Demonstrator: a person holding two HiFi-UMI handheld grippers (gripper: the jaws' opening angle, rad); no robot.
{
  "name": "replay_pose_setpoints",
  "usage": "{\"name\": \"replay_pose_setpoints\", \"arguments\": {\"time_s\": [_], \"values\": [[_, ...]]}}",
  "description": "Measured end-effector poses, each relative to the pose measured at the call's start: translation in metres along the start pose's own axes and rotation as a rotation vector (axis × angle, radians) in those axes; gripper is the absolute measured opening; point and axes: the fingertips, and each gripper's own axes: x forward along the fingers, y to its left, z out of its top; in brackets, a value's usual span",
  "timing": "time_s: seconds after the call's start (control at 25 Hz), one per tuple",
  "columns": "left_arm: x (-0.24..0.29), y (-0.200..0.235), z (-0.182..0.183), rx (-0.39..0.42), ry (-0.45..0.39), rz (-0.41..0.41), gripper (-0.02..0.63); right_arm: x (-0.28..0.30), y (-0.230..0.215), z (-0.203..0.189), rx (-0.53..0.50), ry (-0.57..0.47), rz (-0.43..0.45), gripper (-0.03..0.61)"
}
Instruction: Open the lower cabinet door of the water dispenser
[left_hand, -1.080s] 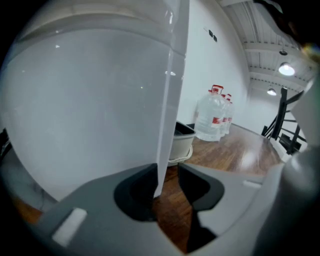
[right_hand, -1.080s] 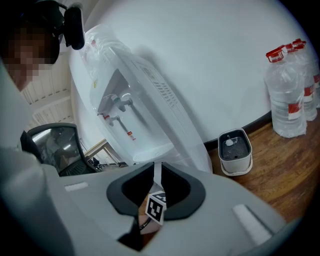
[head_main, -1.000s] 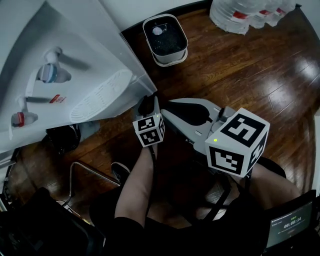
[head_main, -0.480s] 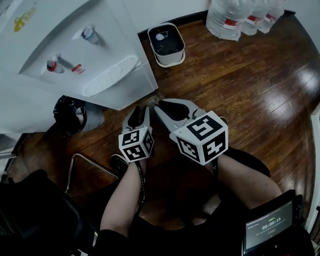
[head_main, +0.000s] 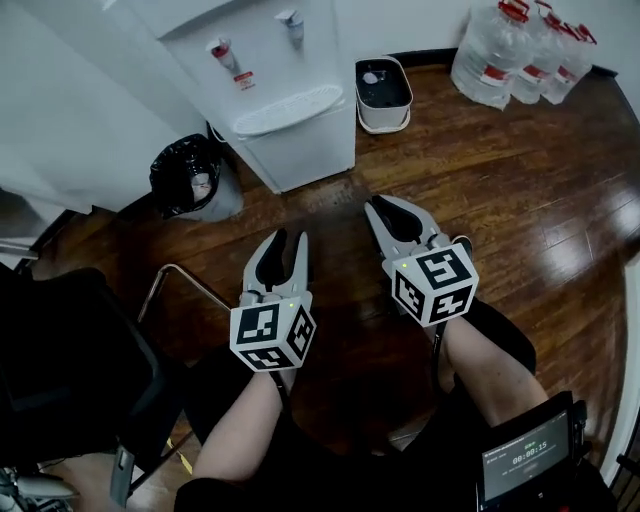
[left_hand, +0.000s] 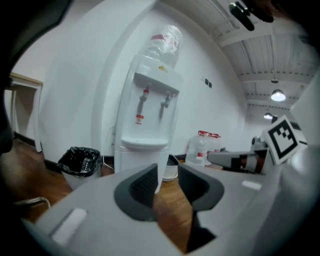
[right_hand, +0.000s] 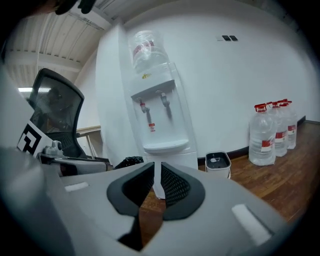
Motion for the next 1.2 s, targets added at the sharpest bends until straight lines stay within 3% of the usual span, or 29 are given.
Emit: {"name": "replay_pose_setpoints", "arguments": {"time_s": [0.24,0.44,0.64,1.2], "values": [[-0.005,-0.004,-0.015,0.033,-0.066,0.005,0.147,-0.008,0.012,-0.02,-0.019,0.012,-0.006,0.038],[-0.006,-0.008,-0.013,0.033,-0.124,0.004,0.137,-0.002,0.039,-0.013,-0.114,-0.038,0.05,0.035],[-0.003,-0.01,-0.018,0.037,-0.098,0.004,0.137,-0.003,0.044,-0.012,-0.179,-0.046,0.062,0.035],[-0.003,-0.02,-0.027,0.068,-0.072,-0.007,0.129,-0.009,0.046,-0.004,-0.168,-0.083,0.074,0.025]]}}
